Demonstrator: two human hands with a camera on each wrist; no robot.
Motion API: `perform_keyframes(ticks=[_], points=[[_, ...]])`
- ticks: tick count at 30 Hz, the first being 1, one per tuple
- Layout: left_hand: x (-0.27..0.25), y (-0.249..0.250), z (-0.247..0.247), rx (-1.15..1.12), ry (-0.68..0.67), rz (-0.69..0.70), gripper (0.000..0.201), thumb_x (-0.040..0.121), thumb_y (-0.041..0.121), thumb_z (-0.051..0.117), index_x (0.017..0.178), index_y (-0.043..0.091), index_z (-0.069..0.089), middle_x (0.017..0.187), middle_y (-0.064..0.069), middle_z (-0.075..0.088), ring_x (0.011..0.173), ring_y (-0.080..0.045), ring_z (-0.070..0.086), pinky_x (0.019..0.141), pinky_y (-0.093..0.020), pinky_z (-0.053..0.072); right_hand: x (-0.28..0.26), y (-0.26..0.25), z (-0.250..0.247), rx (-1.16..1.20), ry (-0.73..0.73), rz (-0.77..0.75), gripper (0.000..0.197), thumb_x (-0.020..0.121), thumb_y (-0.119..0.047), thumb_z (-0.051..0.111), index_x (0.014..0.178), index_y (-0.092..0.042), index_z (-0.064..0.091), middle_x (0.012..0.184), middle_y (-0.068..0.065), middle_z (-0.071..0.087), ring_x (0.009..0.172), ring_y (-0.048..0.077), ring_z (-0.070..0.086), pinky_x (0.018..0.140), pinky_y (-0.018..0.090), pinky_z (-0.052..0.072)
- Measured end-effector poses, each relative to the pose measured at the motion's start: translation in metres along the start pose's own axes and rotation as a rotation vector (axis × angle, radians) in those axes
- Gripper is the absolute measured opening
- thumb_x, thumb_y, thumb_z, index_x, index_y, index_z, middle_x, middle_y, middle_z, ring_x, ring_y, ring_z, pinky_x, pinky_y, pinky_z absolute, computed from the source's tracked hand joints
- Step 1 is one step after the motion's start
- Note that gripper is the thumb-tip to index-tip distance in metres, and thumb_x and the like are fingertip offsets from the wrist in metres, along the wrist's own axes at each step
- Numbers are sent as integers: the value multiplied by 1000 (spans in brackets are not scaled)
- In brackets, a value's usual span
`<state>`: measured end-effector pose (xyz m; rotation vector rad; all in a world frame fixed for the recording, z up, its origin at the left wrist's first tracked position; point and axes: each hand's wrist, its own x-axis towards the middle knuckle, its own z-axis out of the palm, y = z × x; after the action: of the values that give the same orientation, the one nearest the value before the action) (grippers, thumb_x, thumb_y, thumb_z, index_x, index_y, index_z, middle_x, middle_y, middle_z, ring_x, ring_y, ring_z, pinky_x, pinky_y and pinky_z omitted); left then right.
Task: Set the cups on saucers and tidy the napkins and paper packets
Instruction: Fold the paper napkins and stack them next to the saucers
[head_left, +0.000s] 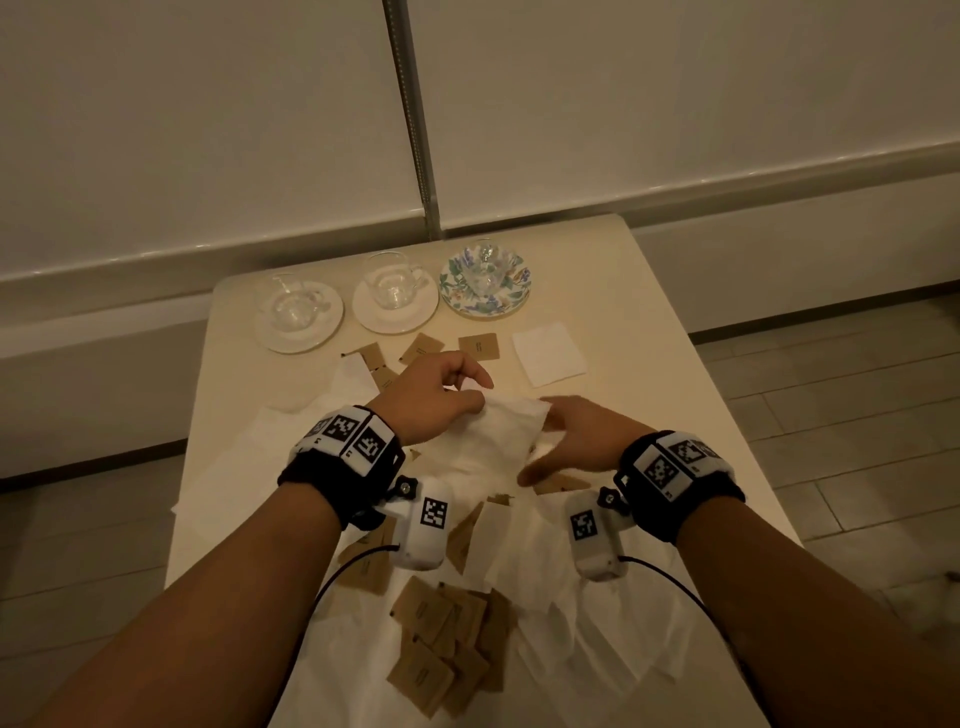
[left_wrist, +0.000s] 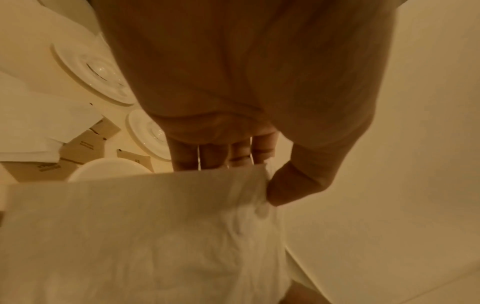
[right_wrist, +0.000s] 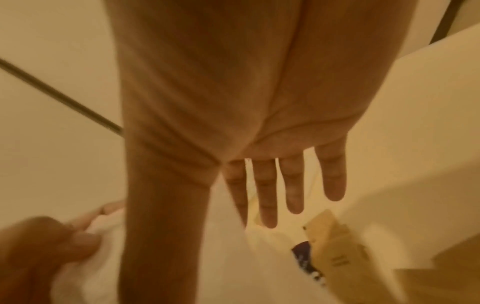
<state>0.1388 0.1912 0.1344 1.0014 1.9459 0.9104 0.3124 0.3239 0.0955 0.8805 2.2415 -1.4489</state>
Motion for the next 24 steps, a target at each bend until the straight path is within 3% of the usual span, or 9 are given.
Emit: perform_keyframes(ticks=[3, 5, 8, 10, 13, 16, 19, 24], points=[[6, 7, -3, -151, 61, 19, 26, 81, 0, 66, 87, 26, 68, 90, -3, 59, 81, -12, 57, 75, -29, 46, 0, -16, -4, 162, 53, -99, 27, 69, -40, 84, 88, -27, 69, 83, -13, 74, 78, 3, 68, 73, 27, 50], [8, 9, -5, -343, 70, 12, 26, 82, -1, 69, 94, 22, 67, 90, 0, 69, 83, -12, 65, 73, -28, 51, 0, -20, -6, 316, 119, -127, 20, 79, -26, 80, 94, -17, 72, 91, 0, 76, 87, 17, 72, 79, 39, 57], [8, 6, -7, -458, -3, -31, 38, 79, 9, 77, 111, 14, 59, 99, -2, 75, 93, -17, 72, 75, -28, 57, -2, -23, -10, 557, 193, -163, 27, 85, -13, 74, 111, -7, 70, 108, 16, 72, 101, 36, 68, 91, 50, 55], [6, 2, -6, -394, -57, -49, 37, 81, 6, 75, 113, 13, 59, 97, -4, 76, 92, -20, 73, 75, -28, 58, -2, -26, -13, 667, 244, -170, 24, 87, -12, 71, 110, -5, 69, 109, 17, 72, 100, 34, 69, 88, 48, 56], [4, 1, -3, -356, -52, -37, 24, 86, 0, 70, 105, 12, 65, 88, 0, 77, 82, -13, 73, 68, -21, 56, 0, -27, -19, 762, 316, -176, 25, 89, -13, 68, 111, -2, 68, 108, 15, 73, 97, 30, 71, 83, 42, 59], [7, 6, -5, -353, 76, -11, 13, 87, 3, 69, 99, 7, 67, 90, -8, 76, 83, -17, 72, 76, -35, 60, -1, -26, -22, 728, 257, -187, 30, 87, -7, 70, 116, -5, 65, 104, 13, 74, 92, 25, 72, 70, 32, 59], [8, 14, -8, -365, 148, -11, 22, 85, 2, 71, 103, -6, 62, 100, -27, 70, 88, -30, 67, 91, -51, 52, 0, -25, -25, 691, 297, -190, 36, 84, 0, 71, 118, -3, 60, 98, 15, 75, 88, 27, 72, 73, 37, 60], [10, 19, -15, -368, 174, -16, 42, 79, -6, 74, 116, 3, 58, 97, -19, 73, 86, -32, 69, 90, -49, 55, 3, -26, -30, 670, 384, -236, 54, 79, -1, 76, 125, -13, 51, 91, 12, 74, 84, 29, 72, 78, 43, 58]])
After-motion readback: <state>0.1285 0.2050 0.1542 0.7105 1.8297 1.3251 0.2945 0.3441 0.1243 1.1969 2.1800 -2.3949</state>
